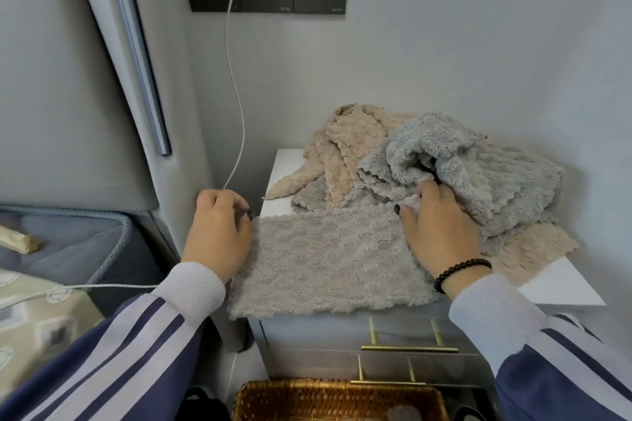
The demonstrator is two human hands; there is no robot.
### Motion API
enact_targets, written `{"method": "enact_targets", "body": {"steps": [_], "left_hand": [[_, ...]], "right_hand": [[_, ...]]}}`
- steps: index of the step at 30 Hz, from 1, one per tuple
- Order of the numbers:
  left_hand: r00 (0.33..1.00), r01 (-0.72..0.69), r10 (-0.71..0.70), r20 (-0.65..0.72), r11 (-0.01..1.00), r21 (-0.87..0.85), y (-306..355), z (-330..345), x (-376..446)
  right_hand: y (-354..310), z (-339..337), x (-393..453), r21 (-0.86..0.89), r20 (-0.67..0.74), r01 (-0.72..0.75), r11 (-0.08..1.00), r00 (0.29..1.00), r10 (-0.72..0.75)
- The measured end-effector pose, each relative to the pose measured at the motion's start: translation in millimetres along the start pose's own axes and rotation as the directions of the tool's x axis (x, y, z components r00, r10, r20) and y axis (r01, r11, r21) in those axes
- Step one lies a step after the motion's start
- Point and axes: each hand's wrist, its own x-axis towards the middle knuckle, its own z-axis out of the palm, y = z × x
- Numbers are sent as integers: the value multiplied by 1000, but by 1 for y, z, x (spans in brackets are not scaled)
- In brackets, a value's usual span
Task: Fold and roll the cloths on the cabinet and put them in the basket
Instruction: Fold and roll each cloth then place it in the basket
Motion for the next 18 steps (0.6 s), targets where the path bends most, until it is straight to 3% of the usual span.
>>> {"method": "enact_targets", "body": {"steps": [3,6,9,11,14,18], "left_hand": [[969,-245,245,24,969,20,19,-10,-14],[904,-332,317,288,943,2,39,0,-42],[793,-385,222,567,904,186,31,22,-55],[749,-436,171,641,854,282,23,25,-53],[734,-467,164,659,826,314,11,20,-51],[715,-512,163,680,784,351,0,10,-51]], "right_hand": [[-22,-16,-13,-74,-169,270,960,945,-279],[-48,-8,-37,112,-113,489,865,871,-478],[-57,12,-50,249,231,398,883,861,-454],[-51,24,-49,164,377,421,892,809,-451],[-39,25,-45,40,461,490,871,764,-451],[-18,17,-42,-62,557,459,886,753,-351]]}}
